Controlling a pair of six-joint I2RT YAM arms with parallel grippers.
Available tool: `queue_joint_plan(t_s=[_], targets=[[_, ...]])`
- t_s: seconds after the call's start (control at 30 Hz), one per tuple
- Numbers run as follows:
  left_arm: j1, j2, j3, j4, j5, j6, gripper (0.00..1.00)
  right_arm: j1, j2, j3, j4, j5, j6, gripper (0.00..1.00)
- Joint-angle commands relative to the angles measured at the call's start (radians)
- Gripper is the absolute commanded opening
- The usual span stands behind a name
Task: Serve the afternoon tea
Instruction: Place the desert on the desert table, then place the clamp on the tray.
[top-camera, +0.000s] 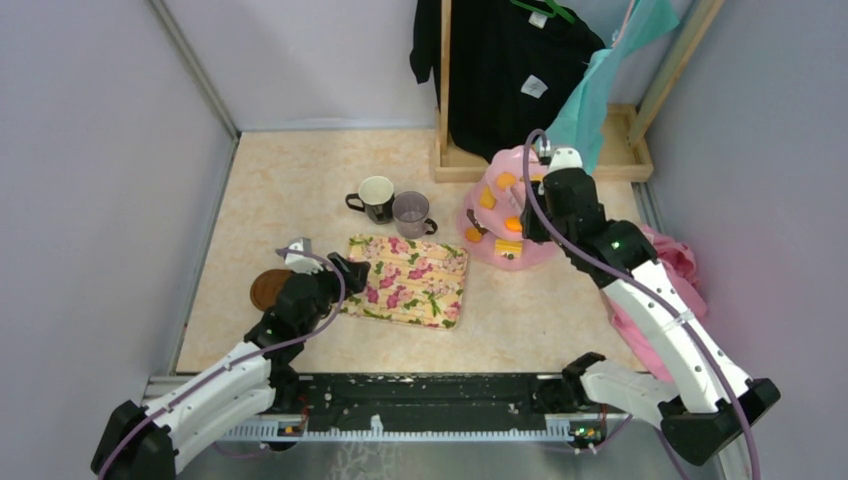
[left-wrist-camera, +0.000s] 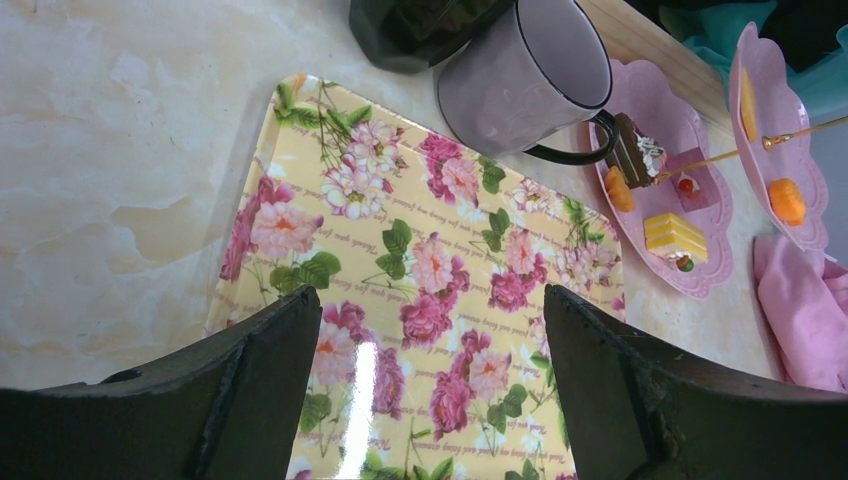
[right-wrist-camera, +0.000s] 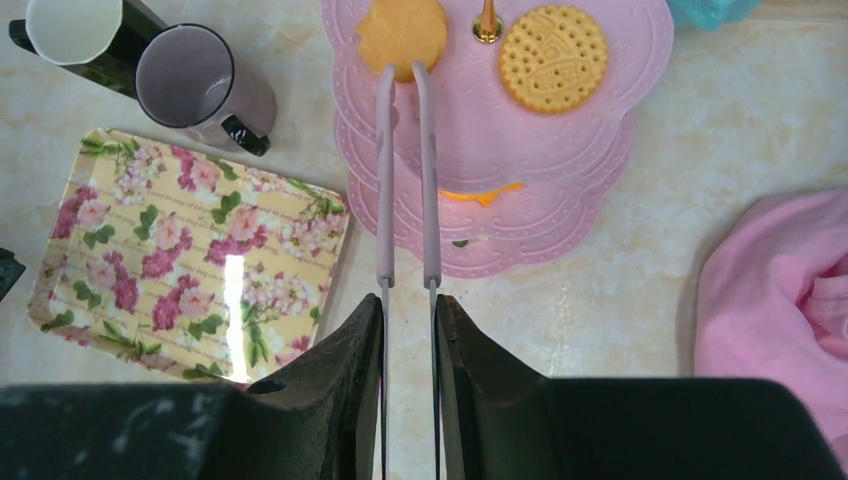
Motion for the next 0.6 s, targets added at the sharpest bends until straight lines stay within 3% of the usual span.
queue_joint_plan(t_s=[0.0, 0.3, 0.57], targets=[[-0.004, -0.012, 0.049, -0.017, 0.002, 0.0, 0.87, -0.005, -0.053, 0.033, 0.023, -0.02, -0.012, 0.24], [-0.003, -0.02, 0.085, -0.073, -0.037, 0.011, 0.87, 0.047, -0.124, 0.023, 0.084, -0.143, -0.058, 0.23], [-0.004, -0.033, 0.085, -0.131, -0.047, 0.009, 0.88, 0.296, -0.102, -0.108, 0.256, -0.094, -0.05, 0.23]])
